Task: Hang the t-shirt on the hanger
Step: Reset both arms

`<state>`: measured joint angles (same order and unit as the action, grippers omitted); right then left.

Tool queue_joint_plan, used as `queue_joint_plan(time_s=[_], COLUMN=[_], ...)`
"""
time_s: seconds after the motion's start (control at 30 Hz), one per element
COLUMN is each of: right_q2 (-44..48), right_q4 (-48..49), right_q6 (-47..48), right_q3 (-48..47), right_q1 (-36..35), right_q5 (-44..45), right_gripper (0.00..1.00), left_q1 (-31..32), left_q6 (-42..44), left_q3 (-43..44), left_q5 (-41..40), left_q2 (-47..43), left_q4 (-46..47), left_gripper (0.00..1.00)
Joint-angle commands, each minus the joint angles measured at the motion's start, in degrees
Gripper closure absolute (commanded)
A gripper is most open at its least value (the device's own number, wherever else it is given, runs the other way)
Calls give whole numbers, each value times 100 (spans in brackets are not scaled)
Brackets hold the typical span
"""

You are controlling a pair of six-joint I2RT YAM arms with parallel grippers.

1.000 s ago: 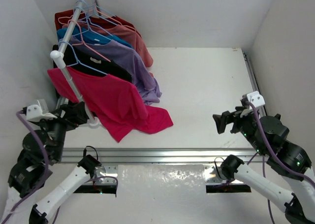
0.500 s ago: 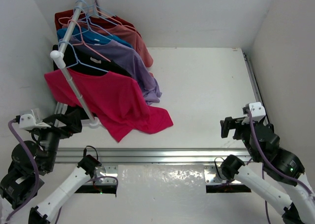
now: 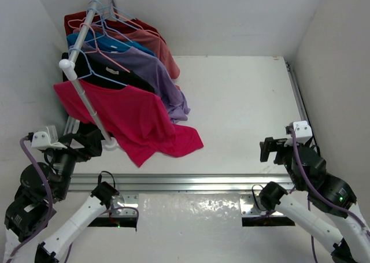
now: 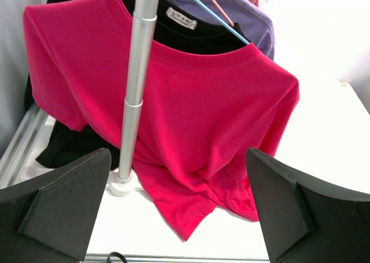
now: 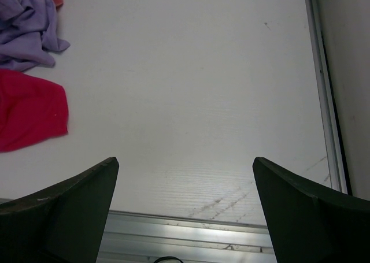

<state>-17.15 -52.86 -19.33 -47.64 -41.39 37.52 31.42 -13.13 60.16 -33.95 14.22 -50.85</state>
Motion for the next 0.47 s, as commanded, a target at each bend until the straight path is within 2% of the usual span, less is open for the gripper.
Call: queue_joint_plan(time_s=[0.0, 0.43], right_q2=[-8, -52], right_q4=[74, 39], right_q6=[-53, -220], right_q3=[27, 62], right_q1=[-10, -10], right_q5=[168, 282], right_gripper=[1, 1], left_q1=[-57, -57], left_q6=[65, 12], left_q3=[-40, -180], left_q5=[135, 240], left_q2=[-51, -130], left_q4=[286, 427], left_gripper=[0, 0])
